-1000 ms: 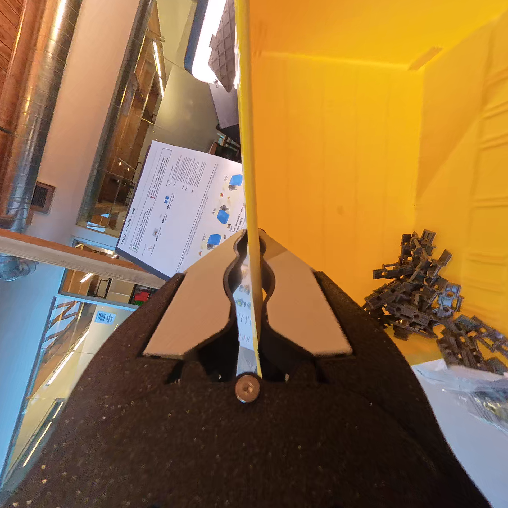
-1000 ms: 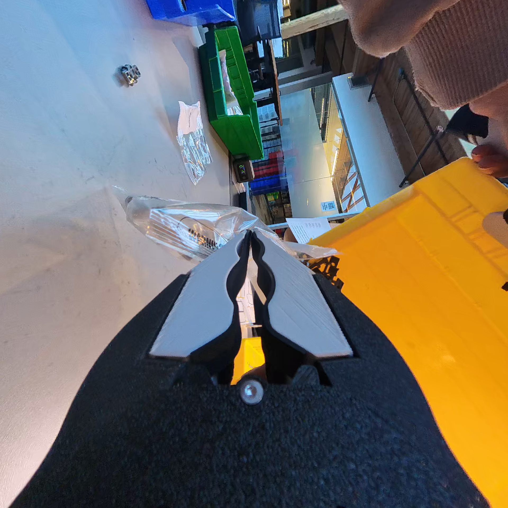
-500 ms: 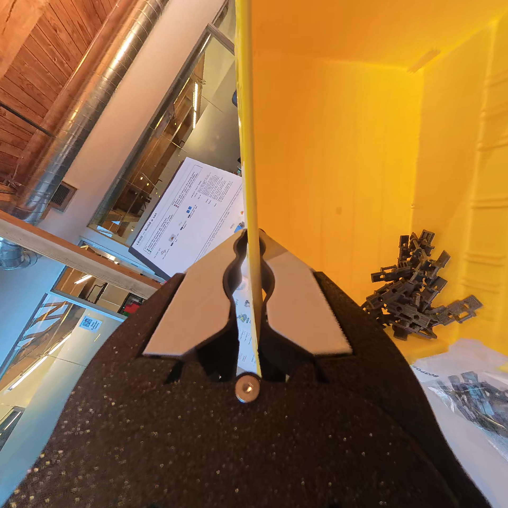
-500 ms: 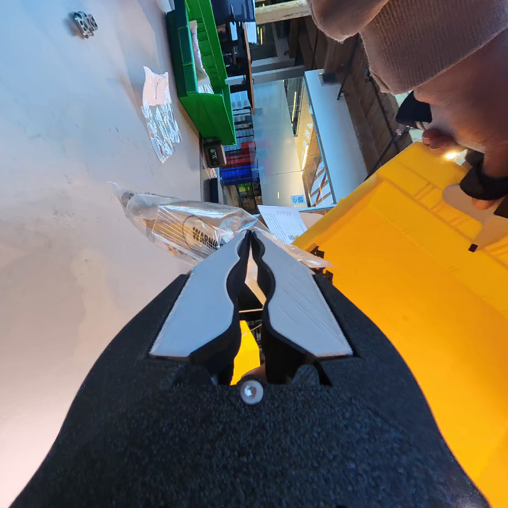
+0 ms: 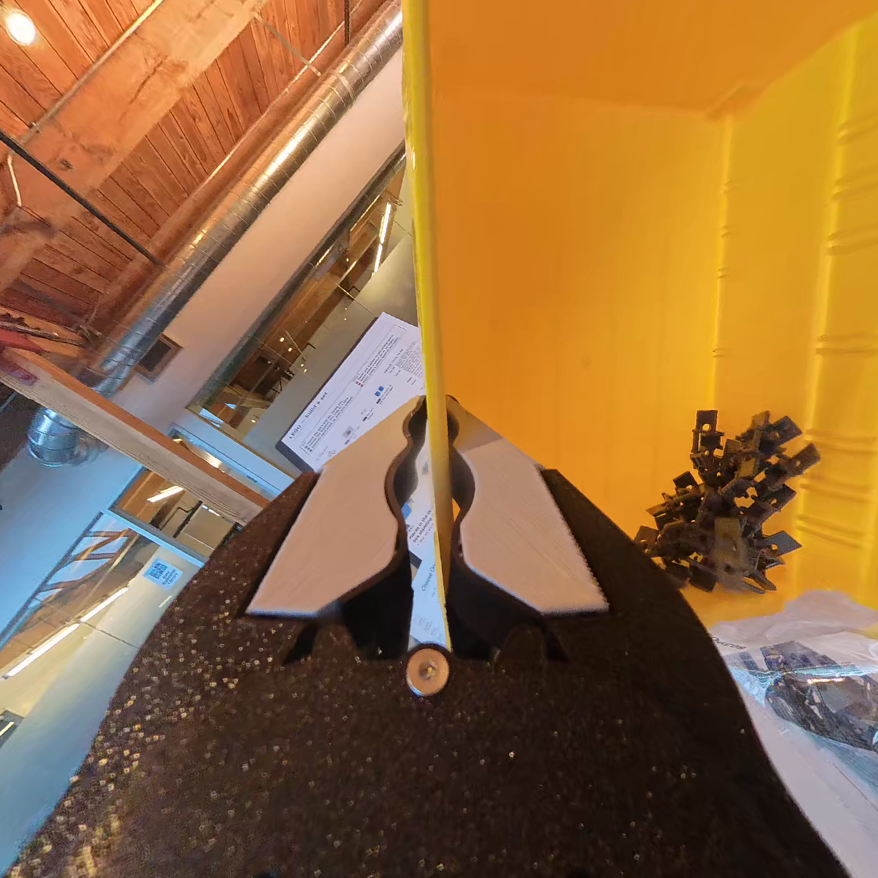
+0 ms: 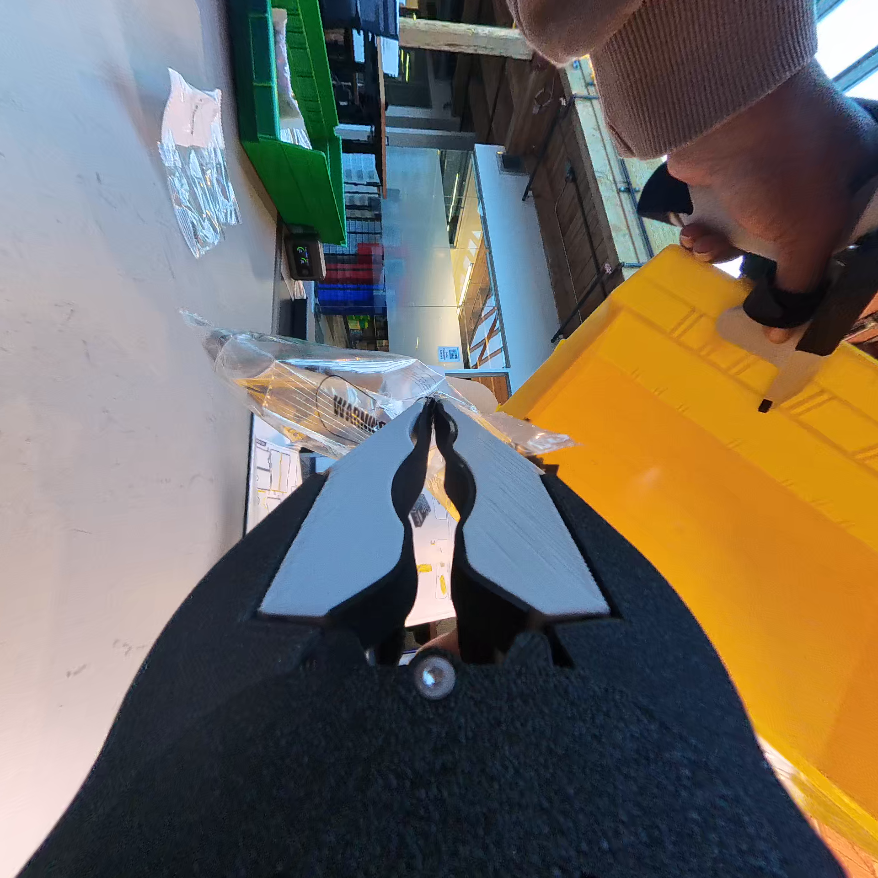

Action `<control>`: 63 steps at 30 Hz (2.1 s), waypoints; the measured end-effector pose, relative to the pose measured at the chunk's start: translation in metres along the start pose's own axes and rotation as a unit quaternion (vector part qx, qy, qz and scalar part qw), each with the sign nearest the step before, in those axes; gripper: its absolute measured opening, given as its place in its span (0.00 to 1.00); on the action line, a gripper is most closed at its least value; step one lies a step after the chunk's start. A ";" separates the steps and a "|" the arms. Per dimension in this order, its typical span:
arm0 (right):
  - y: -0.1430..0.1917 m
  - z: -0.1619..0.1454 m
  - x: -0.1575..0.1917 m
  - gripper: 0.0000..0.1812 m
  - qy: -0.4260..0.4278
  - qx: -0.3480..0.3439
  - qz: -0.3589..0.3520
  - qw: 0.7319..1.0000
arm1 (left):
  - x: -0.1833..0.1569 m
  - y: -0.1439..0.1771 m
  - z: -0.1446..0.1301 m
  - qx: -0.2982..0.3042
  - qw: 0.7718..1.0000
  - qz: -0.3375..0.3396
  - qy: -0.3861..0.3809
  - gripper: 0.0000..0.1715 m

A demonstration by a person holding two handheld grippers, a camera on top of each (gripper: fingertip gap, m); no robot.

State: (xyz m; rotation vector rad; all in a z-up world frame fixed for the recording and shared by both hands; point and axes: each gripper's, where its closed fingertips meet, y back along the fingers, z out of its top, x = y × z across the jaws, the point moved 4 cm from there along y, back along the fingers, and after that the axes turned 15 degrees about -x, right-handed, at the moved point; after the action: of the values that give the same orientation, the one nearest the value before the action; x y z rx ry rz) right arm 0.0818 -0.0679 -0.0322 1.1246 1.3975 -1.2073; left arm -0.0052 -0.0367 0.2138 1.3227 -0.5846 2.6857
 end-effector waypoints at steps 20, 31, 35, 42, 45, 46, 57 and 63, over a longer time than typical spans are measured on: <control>-0.003 -0.005 -0.003 0.00 0.025 -0.006 0.005 1.000 | -0.004 -0.003 -0.003 -0.003 1.000 0.002 -0.006 0.01; -0.002 -0.006 -0.002 0.00 0.027 -0.006 0.002 1.000 | -0.009 0.009 0.005 -0.041 0.999 0.011 -0.013 0.01; -0.003 -0.006 -0.002 0.00 0.029 -0.007 0.003 1.000 | -0.011 0.011 0.007 -0.047 0.999 0.010 -0.021 0.01; -0.004 -0.004 -0.001 0.00 0.027 -0.008 0.001 1.000 | -0.005 0.012 0.005 -0.045 0.999 0.011 -0.015 0.01; -0.004 -0.004 -0.003 0.00 0.025 -0.008 -0.003 1.000 | 0.001 0.013 0.003 -0.048 0.998 0.031 -0.015 0.01; -0.004 -0.004 -0.003 0.00 0.026 -0.009 -0.004 1.000 | 0.001 0.014 0.003 -0.051 0.998 0.037 -0.013 0.00; -0.002 -0.005 -0.006 0.00 0.032 -0.010 -0.005 0.999 | 0.016 0.010 -0.006 -0.046 0.997 0.054 0.027 0.01; -0.002 0.003 -0.002 0.00 0.030 -0.021 -0.004 0.999 | 0.055 0.009 -0.031 -0.009 0.994 0.078 0.077 0.01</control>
State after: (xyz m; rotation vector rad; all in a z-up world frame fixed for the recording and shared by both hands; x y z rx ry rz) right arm 0.0801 -0.0708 -0.0300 1.1356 1.4678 -1.1544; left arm -0.0648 -0.0381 0.2366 1.0962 -0.7201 2.8655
